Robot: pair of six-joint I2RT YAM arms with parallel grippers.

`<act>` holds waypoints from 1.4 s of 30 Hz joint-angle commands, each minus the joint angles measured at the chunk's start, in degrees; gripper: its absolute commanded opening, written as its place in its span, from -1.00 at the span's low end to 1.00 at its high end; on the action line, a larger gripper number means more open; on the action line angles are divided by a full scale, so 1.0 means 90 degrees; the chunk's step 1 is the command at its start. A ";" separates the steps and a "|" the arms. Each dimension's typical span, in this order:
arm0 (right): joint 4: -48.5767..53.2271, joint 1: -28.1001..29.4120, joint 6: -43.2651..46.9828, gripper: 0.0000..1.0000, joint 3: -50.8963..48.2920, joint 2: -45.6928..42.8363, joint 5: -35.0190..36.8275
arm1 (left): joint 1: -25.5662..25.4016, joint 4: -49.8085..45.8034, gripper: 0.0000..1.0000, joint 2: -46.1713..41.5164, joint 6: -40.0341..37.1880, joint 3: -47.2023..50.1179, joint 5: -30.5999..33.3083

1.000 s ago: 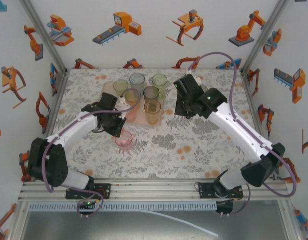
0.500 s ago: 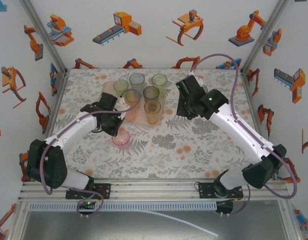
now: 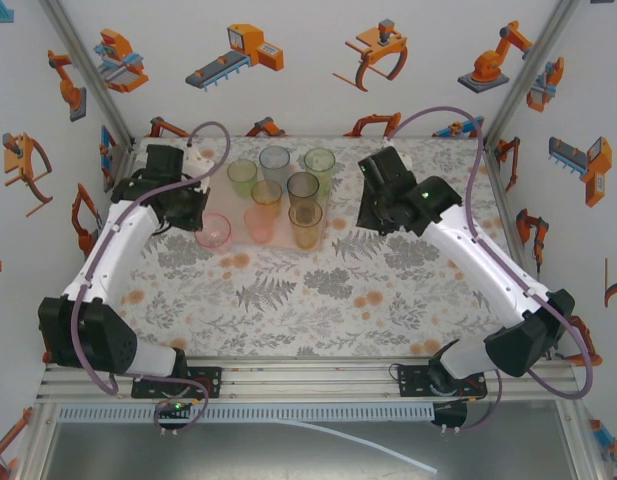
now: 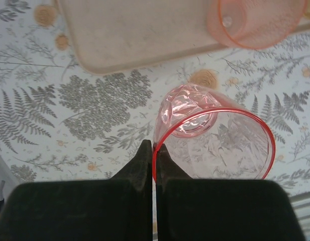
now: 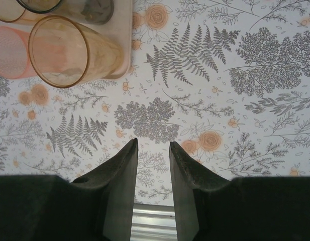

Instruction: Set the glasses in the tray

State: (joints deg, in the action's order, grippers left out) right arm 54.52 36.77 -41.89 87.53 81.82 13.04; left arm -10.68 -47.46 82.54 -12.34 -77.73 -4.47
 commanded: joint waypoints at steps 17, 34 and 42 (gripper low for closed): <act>0.0157 -0.0459 0.0133 -0.32 -0.0234 -0.0438 -0.0042 | 0.0230 0.0676 -1.00 0.3460 0.0605 -0.2720 0.0031; 0.0123 -0.0891 0.0277 -0.28 -0.0290 -0.0322 -0.0305 | -0.0209 0.0752 -0.95 0.4217 0.0593 -0.3296 0.0120; 0.0048 -0.1138 0.0420 -0.21 -0.0345 -0.0155 -0.0407 | -0.0239 0.0654 -0.59 0.4266 0.0528 -0.3354 0.0282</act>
State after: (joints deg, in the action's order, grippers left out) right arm 54.98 27.57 -39.51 85.25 79.48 9.80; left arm -12.95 -41.12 119.90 -7.27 -105.56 -2.63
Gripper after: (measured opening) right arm 0.389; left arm 0.197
